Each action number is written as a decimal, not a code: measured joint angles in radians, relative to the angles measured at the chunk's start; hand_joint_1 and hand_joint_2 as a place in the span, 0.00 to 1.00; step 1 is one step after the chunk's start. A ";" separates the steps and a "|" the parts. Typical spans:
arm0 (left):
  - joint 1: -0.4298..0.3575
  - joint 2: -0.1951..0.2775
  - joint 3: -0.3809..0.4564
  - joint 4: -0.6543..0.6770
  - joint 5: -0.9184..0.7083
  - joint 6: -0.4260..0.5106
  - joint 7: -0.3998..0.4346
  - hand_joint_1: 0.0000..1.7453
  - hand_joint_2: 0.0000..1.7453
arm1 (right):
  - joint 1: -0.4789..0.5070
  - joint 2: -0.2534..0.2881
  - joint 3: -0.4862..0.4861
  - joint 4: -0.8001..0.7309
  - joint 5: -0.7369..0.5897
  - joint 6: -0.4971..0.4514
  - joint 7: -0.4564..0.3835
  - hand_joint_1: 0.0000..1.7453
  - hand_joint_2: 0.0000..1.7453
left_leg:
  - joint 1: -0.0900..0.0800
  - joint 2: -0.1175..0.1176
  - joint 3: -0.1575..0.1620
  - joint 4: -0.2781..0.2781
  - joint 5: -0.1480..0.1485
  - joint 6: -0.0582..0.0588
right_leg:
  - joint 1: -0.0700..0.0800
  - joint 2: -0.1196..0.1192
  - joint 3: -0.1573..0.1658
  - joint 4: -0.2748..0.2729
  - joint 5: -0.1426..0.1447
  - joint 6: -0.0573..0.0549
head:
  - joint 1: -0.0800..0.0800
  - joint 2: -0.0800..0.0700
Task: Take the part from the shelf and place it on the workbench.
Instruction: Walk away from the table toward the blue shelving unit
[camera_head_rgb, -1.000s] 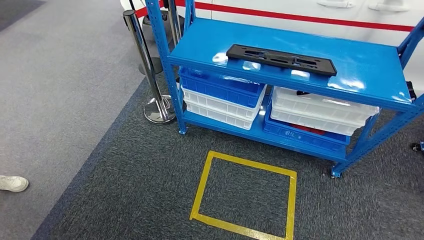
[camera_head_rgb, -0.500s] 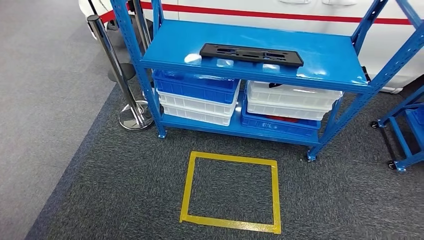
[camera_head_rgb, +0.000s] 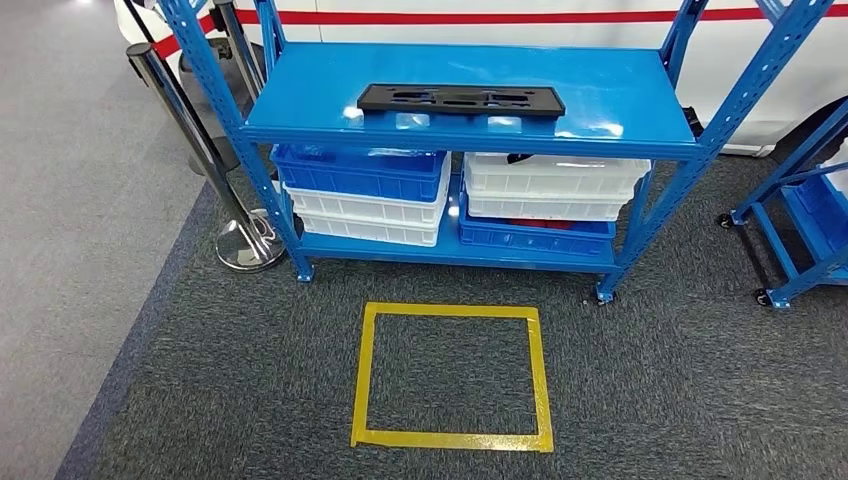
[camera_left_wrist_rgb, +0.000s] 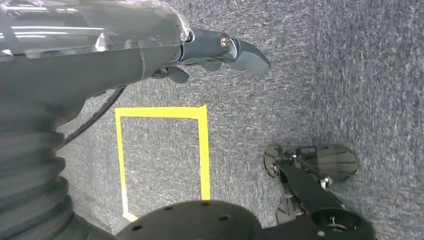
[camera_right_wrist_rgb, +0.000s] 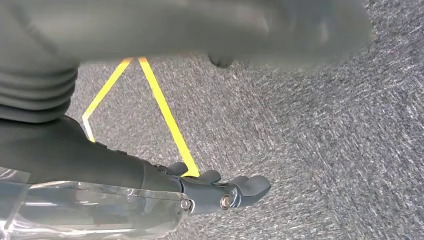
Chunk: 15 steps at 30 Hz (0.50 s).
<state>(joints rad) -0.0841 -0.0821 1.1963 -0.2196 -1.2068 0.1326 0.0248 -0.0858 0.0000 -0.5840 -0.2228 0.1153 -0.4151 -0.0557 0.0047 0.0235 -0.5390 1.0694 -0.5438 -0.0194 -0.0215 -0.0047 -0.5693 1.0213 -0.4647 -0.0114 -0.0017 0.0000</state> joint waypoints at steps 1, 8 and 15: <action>0.000 0.000 0.002 0.000 0.019 -0.005 0.001 0.00 1.00 | 0.000 0.000 0.000 0.000 -0.003 0.014 0.006 0.00 1.00 | 0.002 -0.008 -0.028 0.063 -0.035 -0.004 | 0.000 0.000 -0.001 0.000 0.000 -0.003 | -0.001 0.000; 0.004 0.001 0.011 0.000 0.915 -0.085 -0.012 0.00 0.00 | -0.002 0.001 0.000 0.001 -0.075 0.299 0.042 0.00 0.25 | 0.002 -0.019 -0.013 0.017 0.034 0.007 | 0.007 0.019 0.001 0.004 0.000 -0.005 | -0.001 0.000; 0.001 0.004 0.013 0.000 0.708 -0.065 -0.010 0.00 0.00 | 0.000 0.001 -0.001 0.002 -0.063 0.253 0.036 0.00 0.00 | 0.002 -0.018 0.020 -0.082 0.072 0.044 | 0.007 0.017 -0.027 0.054 -0.032 0.032 | 0.002 0.000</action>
<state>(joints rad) -0.0827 -0.0786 1.2089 -0.2197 -0.4985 0.0677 0.0151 -0.0858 0.0010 -0.5853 -0.2213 0.0522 -0.1626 -0.0193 0.0069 0.0059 -0.5195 0.9877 -0.4720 0.0243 -0.0142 0.0119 -0.5965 1.0751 -0.4970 0.0206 0.0000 0.0000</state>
